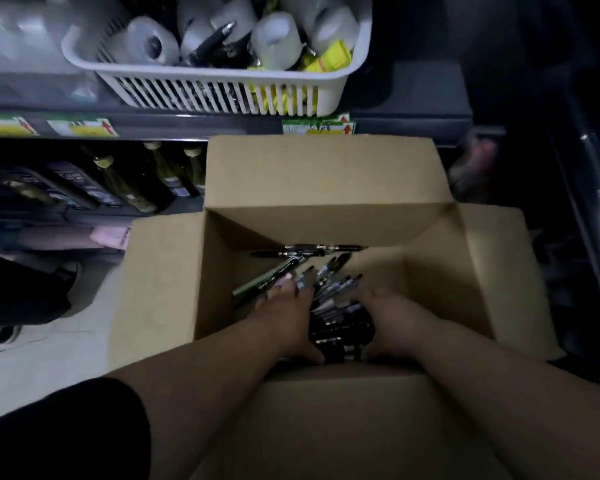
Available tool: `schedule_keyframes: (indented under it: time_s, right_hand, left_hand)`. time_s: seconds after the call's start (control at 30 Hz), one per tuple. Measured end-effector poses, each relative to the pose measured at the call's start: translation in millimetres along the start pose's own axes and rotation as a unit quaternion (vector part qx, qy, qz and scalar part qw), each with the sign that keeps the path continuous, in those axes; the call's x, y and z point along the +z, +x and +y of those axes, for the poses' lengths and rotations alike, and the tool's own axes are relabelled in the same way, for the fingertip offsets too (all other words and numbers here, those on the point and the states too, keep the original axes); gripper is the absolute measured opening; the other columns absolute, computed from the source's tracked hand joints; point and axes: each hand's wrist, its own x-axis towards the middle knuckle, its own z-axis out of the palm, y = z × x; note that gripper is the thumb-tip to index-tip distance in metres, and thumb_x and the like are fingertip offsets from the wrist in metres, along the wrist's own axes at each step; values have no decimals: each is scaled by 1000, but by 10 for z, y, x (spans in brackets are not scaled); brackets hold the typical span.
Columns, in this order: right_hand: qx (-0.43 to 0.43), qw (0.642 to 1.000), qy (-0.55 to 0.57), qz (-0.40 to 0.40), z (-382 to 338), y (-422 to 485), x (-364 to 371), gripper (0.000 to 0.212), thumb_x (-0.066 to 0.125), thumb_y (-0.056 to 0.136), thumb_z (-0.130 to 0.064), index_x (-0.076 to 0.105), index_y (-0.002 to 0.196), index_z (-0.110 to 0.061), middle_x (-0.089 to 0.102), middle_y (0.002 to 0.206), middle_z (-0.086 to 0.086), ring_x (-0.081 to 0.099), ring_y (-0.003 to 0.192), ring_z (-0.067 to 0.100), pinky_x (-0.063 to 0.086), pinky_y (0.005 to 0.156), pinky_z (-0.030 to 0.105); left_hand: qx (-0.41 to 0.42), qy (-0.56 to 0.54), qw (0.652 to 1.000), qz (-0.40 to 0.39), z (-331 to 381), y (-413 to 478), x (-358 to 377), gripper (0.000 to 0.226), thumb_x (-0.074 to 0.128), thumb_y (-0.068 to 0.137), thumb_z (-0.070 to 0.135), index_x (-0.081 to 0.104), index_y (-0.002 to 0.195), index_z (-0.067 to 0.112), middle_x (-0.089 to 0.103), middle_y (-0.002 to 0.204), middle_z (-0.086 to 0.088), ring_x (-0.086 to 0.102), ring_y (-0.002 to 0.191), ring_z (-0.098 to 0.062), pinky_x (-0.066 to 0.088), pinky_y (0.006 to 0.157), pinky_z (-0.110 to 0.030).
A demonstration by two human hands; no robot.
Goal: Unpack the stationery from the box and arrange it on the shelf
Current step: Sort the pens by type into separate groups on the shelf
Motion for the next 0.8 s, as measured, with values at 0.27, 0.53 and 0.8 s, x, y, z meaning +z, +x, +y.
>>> schedule_keyframes:
  time_s: [0.27,0.53,0.8]
  right_hand:
    - [-70,984,-164,21,-100,339,-3,65,64,83,-34,35,141,-24,36,143,6,52,119,27,50,87,35]
    - [-1,993,-93,74,199,519,-51,45,42,95,-10,41,139,-17,55,127,14,57,109,32,48,83,33]
    - [-157,983,-38,93,-17,541,-11,65,62,83,-23,36,142,-29,33,144,-1,37,131,21,38,103,29]
  left_hand:
    - [50,-14,996,68,-188,258,-51,118,84,62,45,8,151,28,23,149,-8,26,137,-31,35,109,-46]
    - [-22,-123,979,162,-192,286,-165,98,79,70,45,24,147,19,20,149,-7,26,137,-26,31,112,-35]
    - [-146,-201,968,31,-205,290,-187,104,81,66,48,22,143,11,31,145,-14,37,132,-31,42,101,-38]
